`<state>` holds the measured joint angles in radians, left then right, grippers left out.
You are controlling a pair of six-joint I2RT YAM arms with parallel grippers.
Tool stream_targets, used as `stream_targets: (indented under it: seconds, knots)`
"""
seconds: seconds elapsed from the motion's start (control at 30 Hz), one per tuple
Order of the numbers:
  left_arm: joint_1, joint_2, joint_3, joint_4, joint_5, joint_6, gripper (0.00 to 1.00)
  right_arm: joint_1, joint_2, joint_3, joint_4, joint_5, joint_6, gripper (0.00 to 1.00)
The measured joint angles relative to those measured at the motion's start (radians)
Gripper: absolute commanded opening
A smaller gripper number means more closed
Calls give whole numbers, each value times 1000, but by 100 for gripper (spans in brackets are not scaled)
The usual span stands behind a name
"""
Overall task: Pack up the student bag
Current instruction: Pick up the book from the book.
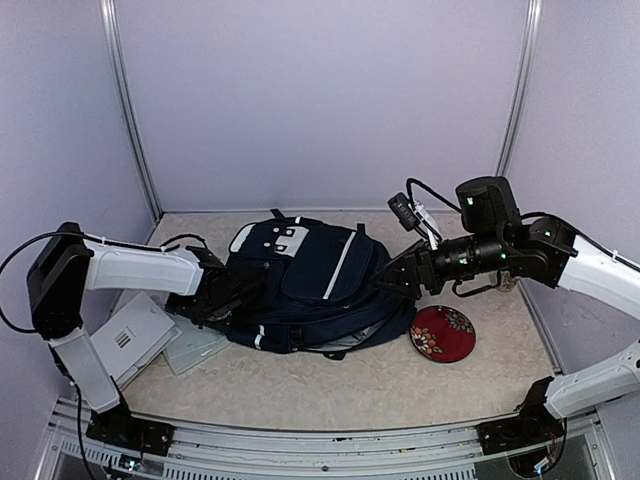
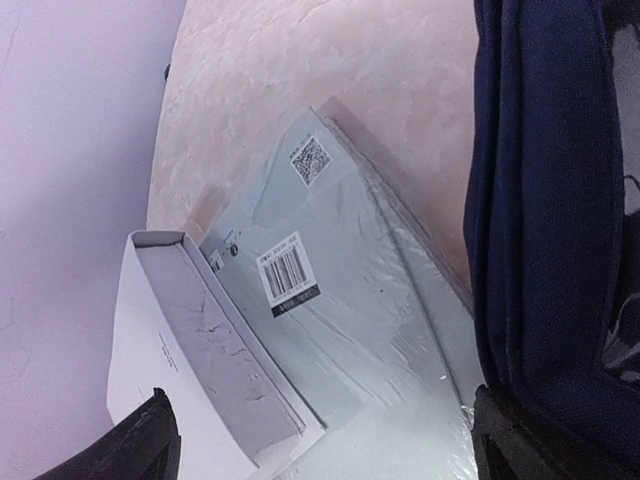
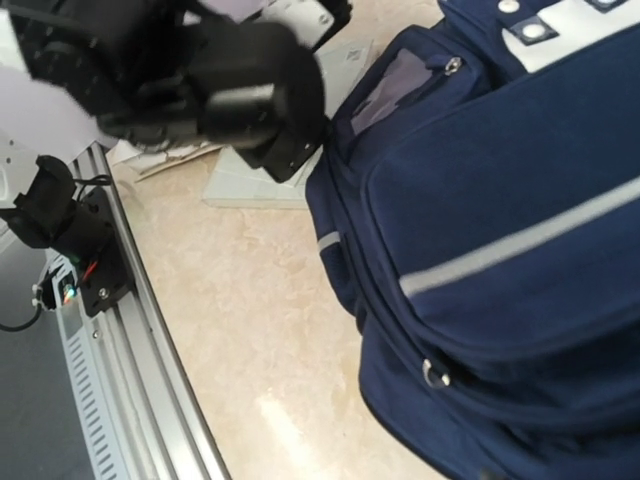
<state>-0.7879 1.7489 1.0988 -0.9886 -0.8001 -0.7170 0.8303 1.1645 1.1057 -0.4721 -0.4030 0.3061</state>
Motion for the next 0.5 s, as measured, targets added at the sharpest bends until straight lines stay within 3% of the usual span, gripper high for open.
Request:
stream_targets:
  seconds: [0.17,0.27,0.37,0.5]
  knots:
    - [-53,-119,-96,26,-12,-106,99,0,-11,0,-1,-7,-3,66]
    - [-48,-164,-84,-36,-47,-280,99,0,-24,0,-1,-12,-7,66]
    - [-48,-153,-81,-140,-85,-457,99,0,-39,-8,0,-17,-10,66]
    - [-37,-85,-114,-205,-107,-585,99,0,-47,-13,-1,-29,-14,66]
